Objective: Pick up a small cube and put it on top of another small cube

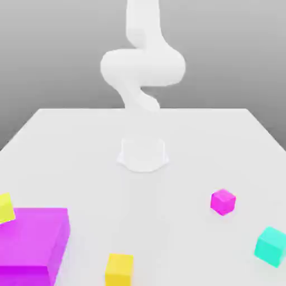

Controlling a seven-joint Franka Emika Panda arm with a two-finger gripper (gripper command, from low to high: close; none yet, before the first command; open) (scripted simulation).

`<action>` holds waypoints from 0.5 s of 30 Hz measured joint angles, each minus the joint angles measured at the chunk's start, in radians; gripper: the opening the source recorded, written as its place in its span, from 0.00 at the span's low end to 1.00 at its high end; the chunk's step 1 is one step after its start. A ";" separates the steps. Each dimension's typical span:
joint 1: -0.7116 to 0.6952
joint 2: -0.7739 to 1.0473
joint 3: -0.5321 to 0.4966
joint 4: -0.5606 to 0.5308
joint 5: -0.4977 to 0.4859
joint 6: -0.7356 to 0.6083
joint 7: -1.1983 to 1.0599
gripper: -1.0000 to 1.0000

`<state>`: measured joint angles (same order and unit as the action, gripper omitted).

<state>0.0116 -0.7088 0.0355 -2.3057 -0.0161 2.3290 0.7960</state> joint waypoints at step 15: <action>0.091 0.550 0.202 -0.034 -0.126 0.174 -0.003 0.50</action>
<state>0.1021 -0.1593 0.2377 -2.3399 -0.1418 2.5035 0.7934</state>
